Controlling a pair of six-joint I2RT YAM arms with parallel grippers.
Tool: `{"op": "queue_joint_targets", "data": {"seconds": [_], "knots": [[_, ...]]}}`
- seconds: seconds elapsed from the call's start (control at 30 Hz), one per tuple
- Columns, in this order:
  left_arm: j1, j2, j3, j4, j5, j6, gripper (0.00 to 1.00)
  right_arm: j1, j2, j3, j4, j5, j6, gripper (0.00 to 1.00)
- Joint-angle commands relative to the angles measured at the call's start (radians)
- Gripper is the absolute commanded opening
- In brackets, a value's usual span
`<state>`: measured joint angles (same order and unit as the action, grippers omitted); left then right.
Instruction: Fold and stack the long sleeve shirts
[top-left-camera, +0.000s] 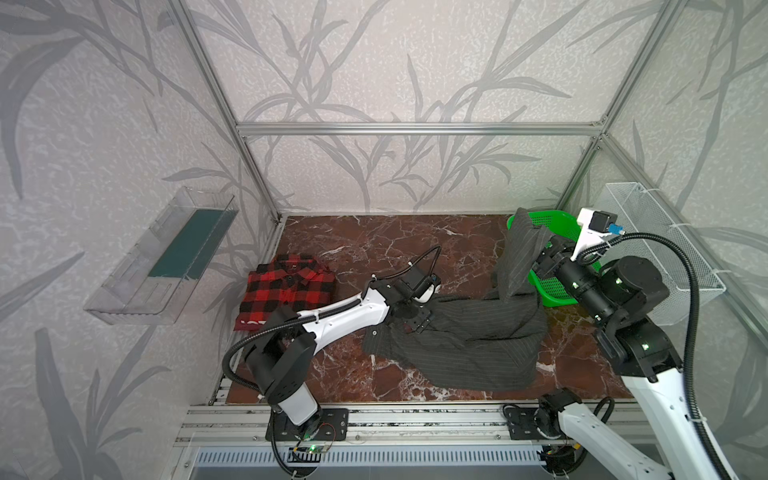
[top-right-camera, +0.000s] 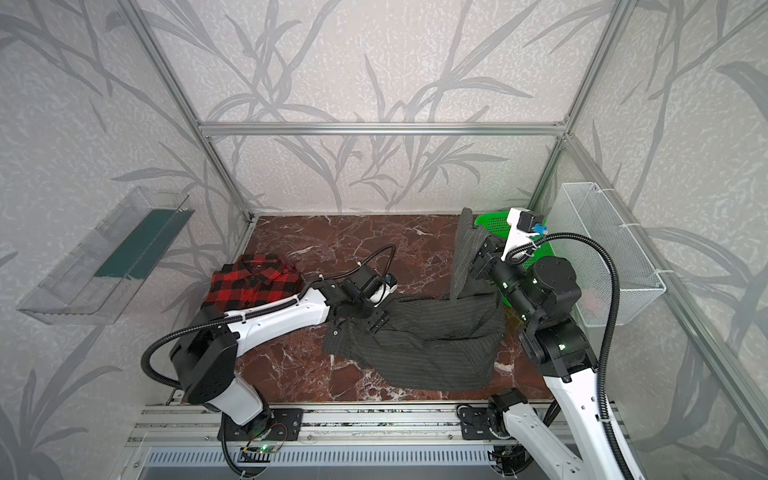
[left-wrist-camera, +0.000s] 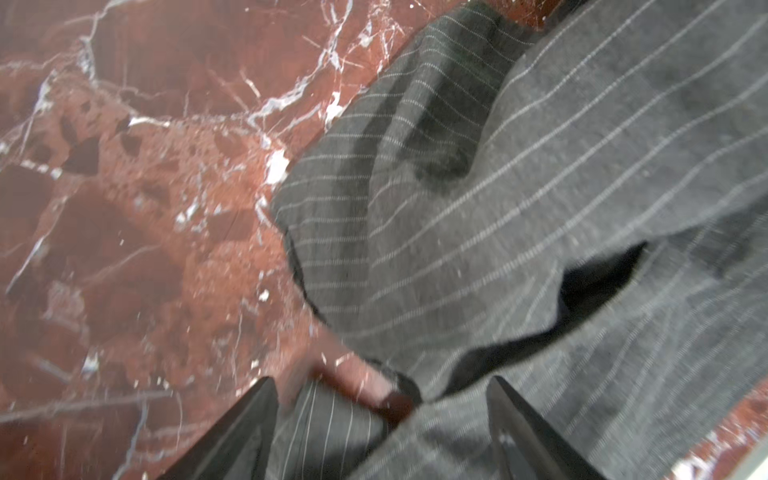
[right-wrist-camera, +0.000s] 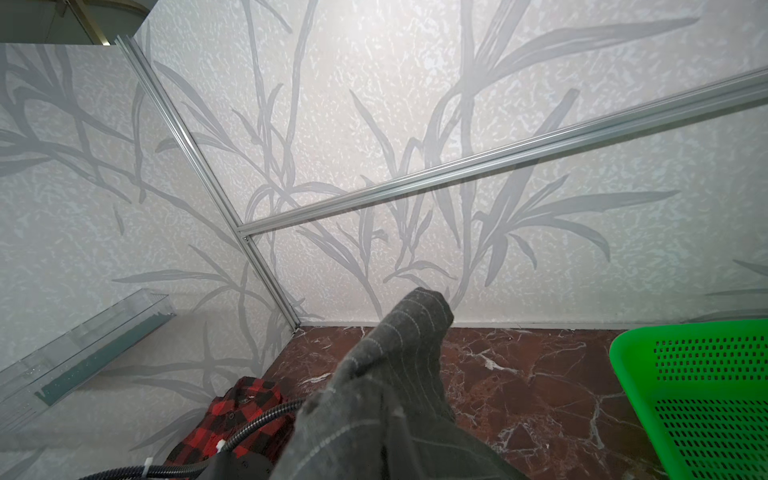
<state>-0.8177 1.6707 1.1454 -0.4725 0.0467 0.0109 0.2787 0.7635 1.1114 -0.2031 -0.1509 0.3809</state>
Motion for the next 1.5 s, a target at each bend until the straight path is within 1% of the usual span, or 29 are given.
{"op": "queue_joint_targets", "data": {"seconds": [0.0, 0.07, 0.13, 0.2, 0.3, 0.33, 0.4, 0.43, 0.5, 0.57, 0.63, 0.7, 0.73, 0.8, 0.87, 0.93, 1.07, 1.13, 1.2, 1.27, 1.33, 1.4, 1.47], "knots": [[0.005, 0.055, 0.035, 0.073, -0.024, 0.069, 0.78, -0.004, -0.028, 0.050, -0.021, -0.028, -0.026, 0.00], [0.005, 0.094, 0.047, 0.083, -0.058, 0.071, 0.75, -0.004, -0.038, 0.068, -0.039, -0.031, -0.040, 0.00], [0.012, 0.125, 0.057, 0.092, -0.043, 0.075, 0.72, -0.004, -0.048, 0.082, -0.050, -0.034, -0.049, 0.00], [0.016, 0.149, 0.064, 0.097, -0.019, 0.073, 0.64, -0.004, -0.057, 0.095, -0.062, -0.034, -0.055, 0.00], [0.023, 0.172, 0.071, 0.098, -0.046, 0.075, 0.44, -0.004, -0.067, 0.113, -0.077, -0.031, -0.066, 0.00], [0.030, 0.172, 0.073, 0.095, -0.066, 0.078, 0.34, -0.004, -0.070, 0.119, -0.082, -0.031, -0.068, 0.00], [0.043, 0.160, 0.081, 0.094, -0.121, 0.082, 0.08, -0.004, -0.071, 0.135, -0.092, -0.025, -0.075, 0.00], [0.057, 0.148, 0.098, 0.070, -0.127, 0.087, 0.00, -0.004, -0.071, 0.142, -0.093, -0.020, -0.076, 0.00], [0.080, 0.106, 0.128, 0.043, -0.143, 0.081, 0.00, -0.004, -0.068, 0.161, -0.090, -0.018, -0.075, 0.00], [0.092, 0.036, 0.157, 0.011, -0.201, 0.073, 0.00, -0.004, -0.056, 0.192, -0.091, -0.019, -0.076, 0.00], [0.097, -0.071, 0.162, 0.014, -0.284, 0.090, 0.00, -0.004, -0.036, 0.235, -0.096, -0.022, -0.078, 0.00], [0.095, -0.185, 0.145, 0.060, -0.403, 0.111, 0.00, -0.004, -0.014, 0.285, -0.100, -0.023, -0.084, 0.00], [0.090, -0.253, 0.133, 0.083, -0.468, 0.141, 0.00, -0.004, -0.003, 0.314, -0.106, -0.019, -0.090, 0.00], [0.082, -0.373, 0.129, 0.112, -0.579, 0.181, 0.00, -0.004, 0.023, 0.381, -0.131, 0.012, -0.096, 0.00], [0.078, -0.497, 0.139, 0.124, -0.645, 0.211, 0.00, -0.004, 0.051, 0.455, -0.158, 0.058, -0.098, 0.00], [0.065, -0.586, 0.162, 0.124, -0.689, 0.242, 0.00, -0.004, 0.075, 0.519, -0.179, 0.109, -0.083, 0.00], [0.014, -0.718, 0.235, 0.109, -0.709, 0.327, 0.00, -0.004, 0.144, 0.665, -0.232, 0.211, -0.066, 0.00], [-0.015, -0.754, 0.286, 0.107, -0.740, 0.353, 0.00, -0.004, 0.182, 0.747, -0.262, 0.244, -0.072, 0.00], [-0.028, -0.789, 0.321, 0.100, -0.738, 0.361, 0.00, -0.004, 0.213, 0.836, -0.286, 0.248, -0.077, 0.00], [-0.033, -0.817, 0.332, 0.075, -0.722, 0.348, 0.00, -0.005, 0.235, 0.910, -0.286, 0.228, -0.073, 0.00], [-0.036, -0.832, 0.337, 0.040, -0.729, 0.326, 0.00, -0.004, 0.260, 0.988, -0.298, 0.203, -0.071, 0.00], [-0.040, -0.842, 0.347, -0.010, -0.726, 0.281, 0.00, -0.003, 0.293, 1.080, -0.339, 0.204, -0.072, 0.00], [-0.043, -0.859, 0.348, -0.027, -0.709, 0.223, 0.00, 0.006, 0.303, 1.127, -0.345, 0.231, -0.076, 0.00]]}}
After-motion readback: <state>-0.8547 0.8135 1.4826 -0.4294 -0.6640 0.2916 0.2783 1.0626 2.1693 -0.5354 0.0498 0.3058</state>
